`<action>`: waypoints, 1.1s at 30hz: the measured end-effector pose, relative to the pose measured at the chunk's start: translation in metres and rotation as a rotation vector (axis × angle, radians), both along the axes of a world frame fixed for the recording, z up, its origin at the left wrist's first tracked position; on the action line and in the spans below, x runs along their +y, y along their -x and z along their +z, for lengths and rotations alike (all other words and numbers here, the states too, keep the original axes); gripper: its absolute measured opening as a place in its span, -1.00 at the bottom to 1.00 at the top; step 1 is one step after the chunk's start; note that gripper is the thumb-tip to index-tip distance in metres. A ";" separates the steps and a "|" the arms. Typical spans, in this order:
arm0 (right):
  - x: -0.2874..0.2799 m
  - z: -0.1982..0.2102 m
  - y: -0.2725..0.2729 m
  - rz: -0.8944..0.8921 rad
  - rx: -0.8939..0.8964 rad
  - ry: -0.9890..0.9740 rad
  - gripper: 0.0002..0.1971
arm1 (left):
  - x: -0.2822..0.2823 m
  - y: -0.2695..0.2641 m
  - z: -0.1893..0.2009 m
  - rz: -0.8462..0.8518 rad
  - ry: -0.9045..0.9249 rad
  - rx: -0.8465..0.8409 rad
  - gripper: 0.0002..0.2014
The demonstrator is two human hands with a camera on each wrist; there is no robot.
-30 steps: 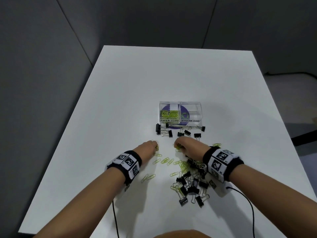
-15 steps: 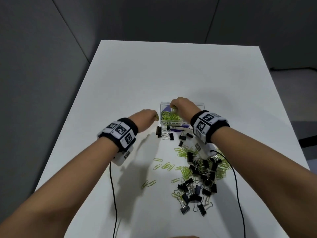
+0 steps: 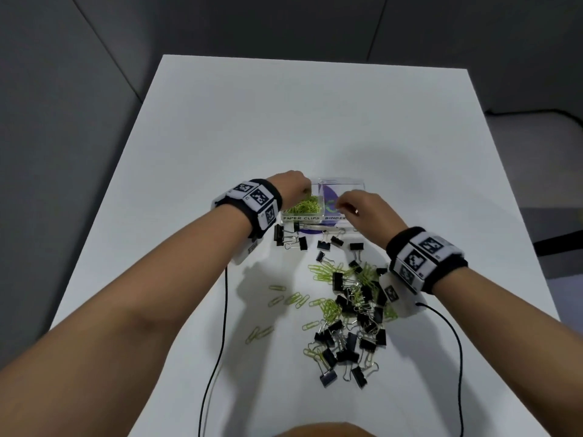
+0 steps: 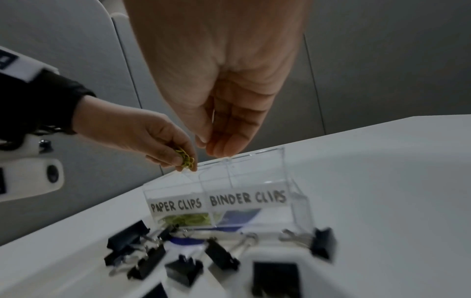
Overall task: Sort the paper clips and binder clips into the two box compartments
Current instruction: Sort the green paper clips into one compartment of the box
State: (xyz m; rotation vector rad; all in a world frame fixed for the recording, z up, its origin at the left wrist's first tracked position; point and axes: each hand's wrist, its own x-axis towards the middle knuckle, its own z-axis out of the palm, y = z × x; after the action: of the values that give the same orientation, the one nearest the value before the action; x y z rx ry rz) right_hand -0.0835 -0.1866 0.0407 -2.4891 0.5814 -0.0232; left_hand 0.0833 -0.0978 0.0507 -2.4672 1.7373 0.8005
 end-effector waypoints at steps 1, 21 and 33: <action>-0.001 -0.001 0.008 -0.002 0.016 0.005 -0.79 | -0.002 0.002 -0.002 -0.010 -0.018 -0.006 -0.70; 0.022 -0.052 0.122 -0.272 0.484 0.002 -0.58 | 0.078 0.095 -0.080 -0.391 0.100 -0.178 -0.39; 0.057 -0.053 0.092 -0.039 0.435 0.151 -0.55 | 0.120 0.087 -0.073 -0.283 0.104 -0.202 -0.46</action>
State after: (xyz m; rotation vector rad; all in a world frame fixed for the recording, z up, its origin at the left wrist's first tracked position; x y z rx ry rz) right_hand -0.1758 -0.1299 -0.0122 -2.6423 0.8307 0.4871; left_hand -0.0036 0.0224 -0.0222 -2.1944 2.0290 0.4312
